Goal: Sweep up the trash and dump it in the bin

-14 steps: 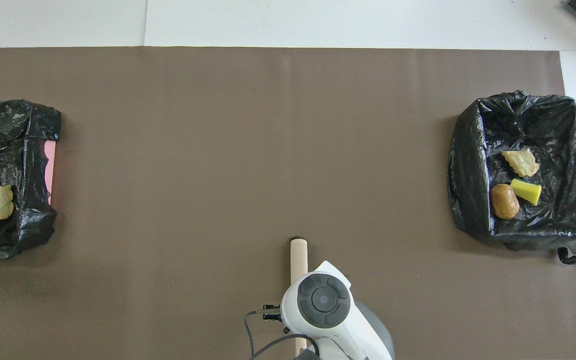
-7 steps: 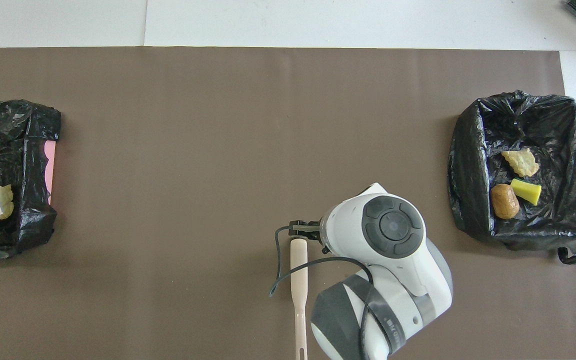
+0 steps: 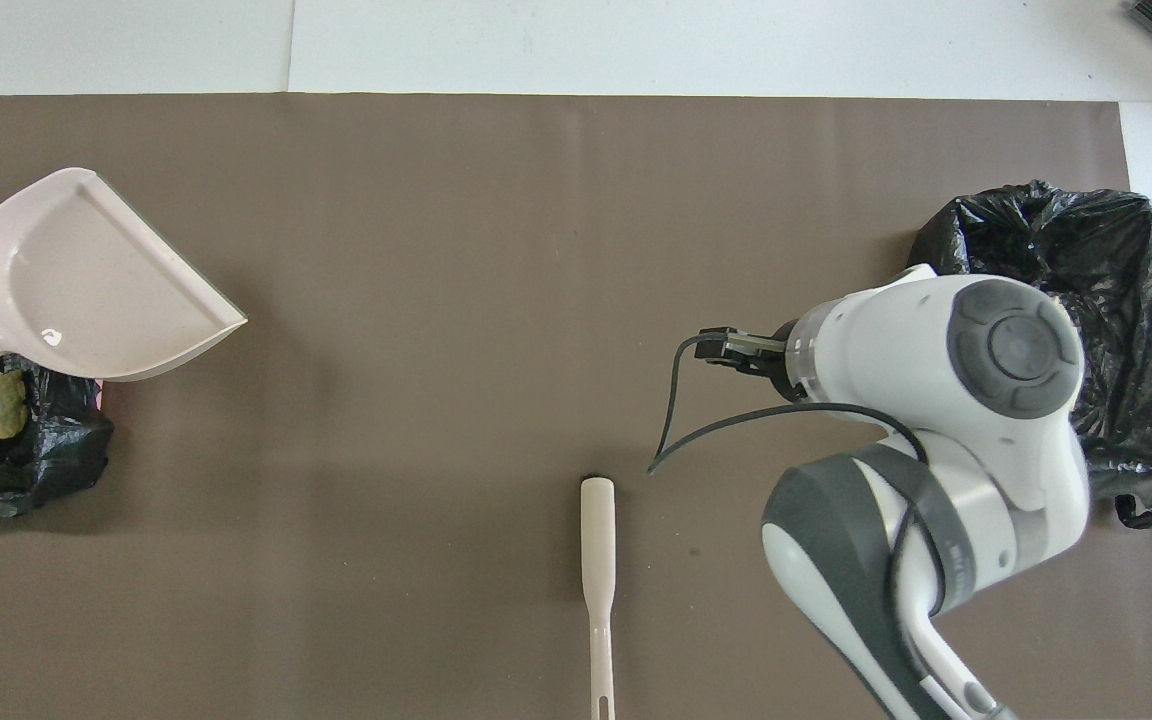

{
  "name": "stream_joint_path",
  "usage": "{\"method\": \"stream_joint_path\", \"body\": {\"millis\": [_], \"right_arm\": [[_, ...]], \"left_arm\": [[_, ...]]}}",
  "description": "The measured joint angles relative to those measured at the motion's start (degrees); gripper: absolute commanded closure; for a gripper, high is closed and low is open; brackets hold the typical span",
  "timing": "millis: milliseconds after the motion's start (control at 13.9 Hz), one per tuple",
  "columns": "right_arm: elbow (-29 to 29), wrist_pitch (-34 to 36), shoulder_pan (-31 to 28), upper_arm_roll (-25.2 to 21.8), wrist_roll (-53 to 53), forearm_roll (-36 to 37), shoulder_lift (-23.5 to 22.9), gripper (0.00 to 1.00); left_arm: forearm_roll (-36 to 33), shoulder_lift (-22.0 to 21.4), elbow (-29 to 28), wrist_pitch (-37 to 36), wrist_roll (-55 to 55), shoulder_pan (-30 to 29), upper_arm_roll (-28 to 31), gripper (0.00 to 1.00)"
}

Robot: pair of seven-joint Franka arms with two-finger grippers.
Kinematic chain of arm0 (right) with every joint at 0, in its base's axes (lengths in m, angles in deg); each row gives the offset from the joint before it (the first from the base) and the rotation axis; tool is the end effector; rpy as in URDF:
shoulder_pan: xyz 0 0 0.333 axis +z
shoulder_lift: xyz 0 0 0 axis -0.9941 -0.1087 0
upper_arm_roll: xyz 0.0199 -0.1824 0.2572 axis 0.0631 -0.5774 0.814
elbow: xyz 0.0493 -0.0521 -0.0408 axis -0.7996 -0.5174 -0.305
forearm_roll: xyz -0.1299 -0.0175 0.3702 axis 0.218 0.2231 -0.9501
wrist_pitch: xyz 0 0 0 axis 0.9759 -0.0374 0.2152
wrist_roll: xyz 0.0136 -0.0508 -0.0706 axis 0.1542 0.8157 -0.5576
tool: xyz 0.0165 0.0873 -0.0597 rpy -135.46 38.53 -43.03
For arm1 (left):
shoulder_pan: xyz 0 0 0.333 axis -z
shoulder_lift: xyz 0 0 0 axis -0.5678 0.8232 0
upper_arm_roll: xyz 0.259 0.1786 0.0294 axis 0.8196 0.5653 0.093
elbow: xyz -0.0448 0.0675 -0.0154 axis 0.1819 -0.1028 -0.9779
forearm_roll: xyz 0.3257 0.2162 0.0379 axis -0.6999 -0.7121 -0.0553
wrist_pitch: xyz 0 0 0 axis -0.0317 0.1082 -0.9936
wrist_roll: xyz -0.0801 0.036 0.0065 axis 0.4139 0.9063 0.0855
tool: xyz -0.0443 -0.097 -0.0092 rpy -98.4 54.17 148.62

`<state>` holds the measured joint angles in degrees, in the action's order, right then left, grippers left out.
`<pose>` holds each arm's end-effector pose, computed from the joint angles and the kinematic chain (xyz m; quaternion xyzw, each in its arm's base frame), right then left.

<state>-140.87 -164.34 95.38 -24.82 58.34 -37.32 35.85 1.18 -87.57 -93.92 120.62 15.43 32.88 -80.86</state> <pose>0.5401 0.1829 0.4826 -0.9880 0.1296 -0.0635 0.0556 0.5451 0.0246 0.5471 -0.9101 0.3905 0.0627 0.1237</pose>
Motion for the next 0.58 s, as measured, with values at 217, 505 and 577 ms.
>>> {"method": "stream_joint_path", "body": {"millis": [217,505,577], "right_arm": [[1.6,3.2,-4.6,-0.2,-5.4,0.0,1.9,0.0],[6.6,11.7,-7.9,-0.2,-9.8,0.9,4.2,0.0],[8.5,14.2,-8.1,-0.2,-9.9,2.1,4.4,0.0]], "left_arm": [[5.6,0.3,-2.2,0.0,16.4,7.7,-0.2,1.0],[9.8,2.8,-2.8,4.8,35.1,17.8,-0.1,1.0],[11.2,3.6,-2.8,6.0,39.3,20.4,-0.2,1.0]]}}
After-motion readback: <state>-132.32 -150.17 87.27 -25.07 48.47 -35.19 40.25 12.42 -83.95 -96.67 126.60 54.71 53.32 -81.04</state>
